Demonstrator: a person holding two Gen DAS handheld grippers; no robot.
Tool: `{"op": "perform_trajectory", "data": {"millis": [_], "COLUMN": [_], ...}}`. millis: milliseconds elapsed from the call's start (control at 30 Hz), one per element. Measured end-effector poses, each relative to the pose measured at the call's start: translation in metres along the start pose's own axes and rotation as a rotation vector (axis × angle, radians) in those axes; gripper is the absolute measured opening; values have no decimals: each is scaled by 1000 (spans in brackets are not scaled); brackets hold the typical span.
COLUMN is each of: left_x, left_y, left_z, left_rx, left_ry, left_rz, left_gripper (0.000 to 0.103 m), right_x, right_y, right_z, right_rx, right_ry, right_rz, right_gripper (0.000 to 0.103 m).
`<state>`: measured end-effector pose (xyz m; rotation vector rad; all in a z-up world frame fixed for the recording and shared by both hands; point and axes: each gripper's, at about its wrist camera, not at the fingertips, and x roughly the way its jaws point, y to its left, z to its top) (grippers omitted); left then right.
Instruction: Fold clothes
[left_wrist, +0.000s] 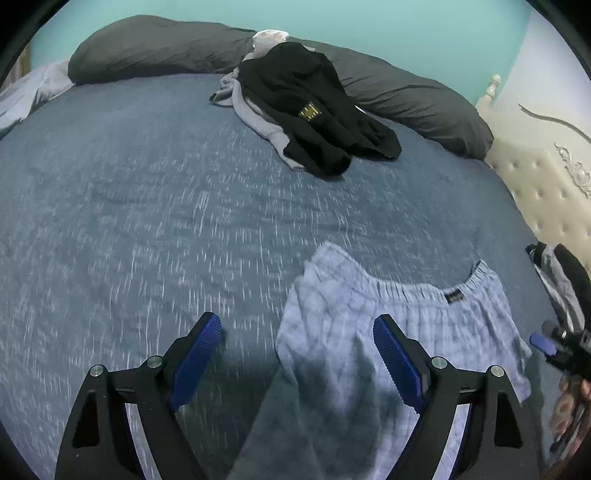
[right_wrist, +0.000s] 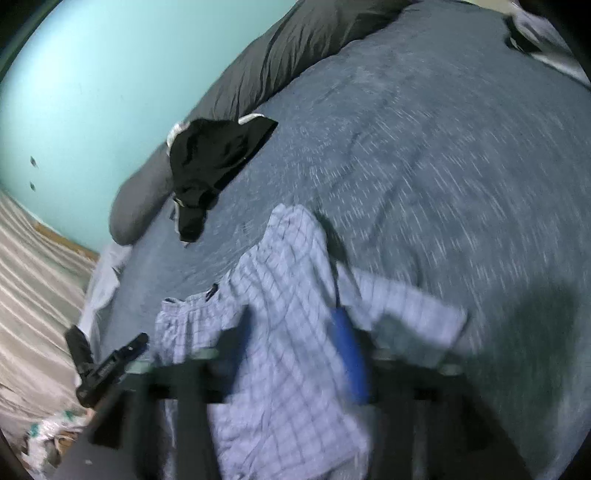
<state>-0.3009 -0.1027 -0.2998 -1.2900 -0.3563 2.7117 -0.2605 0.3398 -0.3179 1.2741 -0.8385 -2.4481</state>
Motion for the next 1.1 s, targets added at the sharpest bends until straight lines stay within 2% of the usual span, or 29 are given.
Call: {"op": "perform_trajectory", "data": {"millis": [200, 333, 433, 533, 767, 800, 867, 900, 967, 1033, 1100], "left_x": [10, 15, 19, 19, 14, 14, 13, 13, 12, 12, 12], "left_y": [3, 5, 6, 6, 11, 11, 10, 10, 11, 11, 13], "left_z": [1, -4, -8, -8, -8, -8, -8, -8, -7, -6, -6], "left_rx": [-7, -6, -5, -4, -31, -32, -33, -34, -35, -38, -43], "left_ry": [8, 24, 36, 35, 21, 21, 21, 20, 18, 18, 17], "left_rz": [7, 13, 18, 14, 8, 7, 4, 1, -2, -3, -5], "left_gripper": [88, 88, 88, 88, 88, 88, 88, 88, 88, 88, 88], "right_x": [37, 68, 82, 86, 107, 112, 122, 126, 132, 135, 133], "right_y": [7, 23, 38, 53, 95, 100, 108, 110, 115, 117, 117], "right_z": [52, 68, 66, 56, 34, 30, 23, 19, 13, 8, 7], "right_rx": [-83, -154, -215, -247, -388, -418, -461, -477, -516, -549, -550], "right_ry": [64, 107, 116, 133, 187, 195, 216, 224, 227, 224, 210], "right_rz": [-105, -156, -193, -151, -132, -141, -156, -161, -181, -199, -199], "right_gripper": [62, 62, 58, 56, 55, 53, 41, 38, 24, 14, 9]}}
